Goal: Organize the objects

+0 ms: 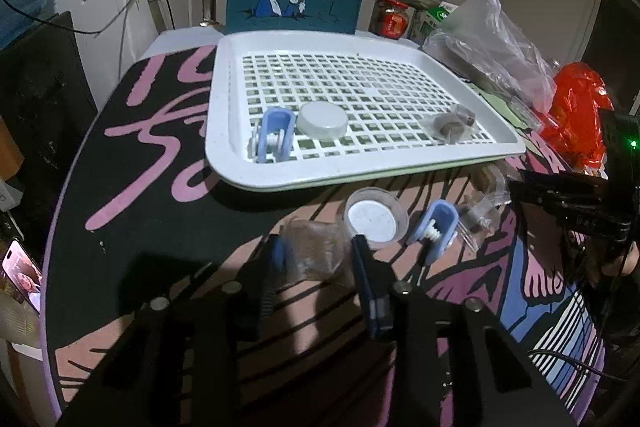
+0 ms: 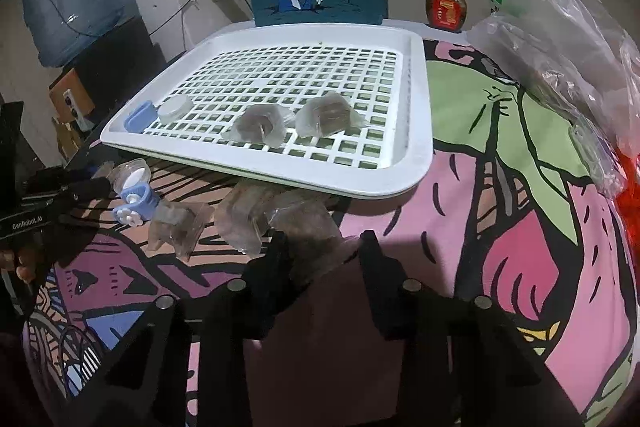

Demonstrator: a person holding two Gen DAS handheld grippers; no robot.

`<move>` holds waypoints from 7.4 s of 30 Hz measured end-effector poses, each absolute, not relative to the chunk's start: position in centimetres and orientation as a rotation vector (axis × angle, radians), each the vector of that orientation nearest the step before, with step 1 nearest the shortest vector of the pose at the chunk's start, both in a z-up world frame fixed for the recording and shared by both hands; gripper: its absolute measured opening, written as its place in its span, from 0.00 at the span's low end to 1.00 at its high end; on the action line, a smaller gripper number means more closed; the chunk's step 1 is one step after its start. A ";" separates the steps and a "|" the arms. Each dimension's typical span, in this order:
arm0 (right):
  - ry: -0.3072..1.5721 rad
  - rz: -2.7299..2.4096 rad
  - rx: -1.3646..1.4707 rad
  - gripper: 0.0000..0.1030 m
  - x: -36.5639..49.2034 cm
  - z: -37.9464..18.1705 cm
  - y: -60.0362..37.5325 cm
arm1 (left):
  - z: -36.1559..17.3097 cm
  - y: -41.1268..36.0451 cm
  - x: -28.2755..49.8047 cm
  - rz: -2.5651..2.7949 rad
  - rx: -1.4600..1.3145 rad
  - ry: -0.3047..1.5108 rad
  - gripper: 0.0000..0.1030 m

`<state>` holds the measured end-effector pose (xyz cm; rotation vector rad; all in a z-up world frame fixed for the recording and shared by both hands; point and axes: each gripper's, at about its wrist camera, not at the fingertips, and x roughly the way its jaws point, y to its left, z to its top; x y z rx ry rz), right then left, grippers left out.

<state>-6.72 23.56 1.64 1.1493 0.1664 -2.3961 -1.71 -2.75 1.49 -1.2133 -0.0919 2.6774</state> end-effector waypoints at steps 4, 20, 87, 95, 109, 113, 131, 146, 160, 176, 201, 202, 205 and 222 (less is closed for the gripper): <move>0.184 -2.380 1.113 0.24 -6.2 1.9 23.2 | 1.6 -2.5 -1.6 2.671 -1.201 -0.075 0.31; 0.194 -2.404 0.926 0.24 -3.1 3.6 23.0 | 3.0 -2.5 -0.2 2.732 -1.054 -0.059 0.30; 0.126 -2.393 0.869 0.24 -2.7 4.3 23.2 | 2.9 -2.4 -0.1 2.718 -1.042 -0.077 0.30; 0.072 -2.384 0.844 0.24 -3.5 6.0 23.5 | 4.7 -2.7 -0.4 2.742 -0.998 -0.095 0.30; -0.087 -2.409 0.883 0.24 -12.0 8.1 21.5 | 5.7 -3.5 -9.5 2.838 -1.042 -0.191 0.30; -0.071 -2.455 0.949 0.24 -13.9 6.1 20.8 | 4.9 -4.2 -11.2 2.877 -1.047 -0.236 0.30; -0.066 -2.514 0.926 0.62 -14.5 4.5 21.0 | 4.0 -3.0 -11.5 2.835 -1.026 -0.220 0.67; -0.166 -2.494 0.743 0.73 -7.1 8.1 23.2 | 6.5 -2.2 -4.5 2.787 -0.901 -0.171 0.67; -0.109 -2.390 0.820 0.73 -3.8 5.8 22.3 | 4.8 -1.1 -0.7 2.681 -0.968 -0.126 0.67; -0.009 -2.361 1.052 0.59 -5.6 2.6 20.7 | 1.5 -1.3 -4.2 2.664 -1.221 -0.154 0.47; -0.015 -2.326 1.052 0.26 -4.4 2.2 21.1 | 2.5 -0.6 -2.2 2.701 -1.099 -0.096 0.04; -0.011 -2.337 1.031 0.26 -4.1 2.4 21.1 | 2.7 -0.6 -2.0 2.704 -1.084 -0.096 0.04; -0.006 -2.362 0.970 0.26 -3.4 3.1 21.3 | 3.0 -0.5 -1.8 2.704 -1.057 -0.090 0.04; 0.083 -2.376 0.824 0.26 -1.6 4.3 20.5 | 3.2 -0.3 -1.5 2.714 -1.031 -0.077 0.05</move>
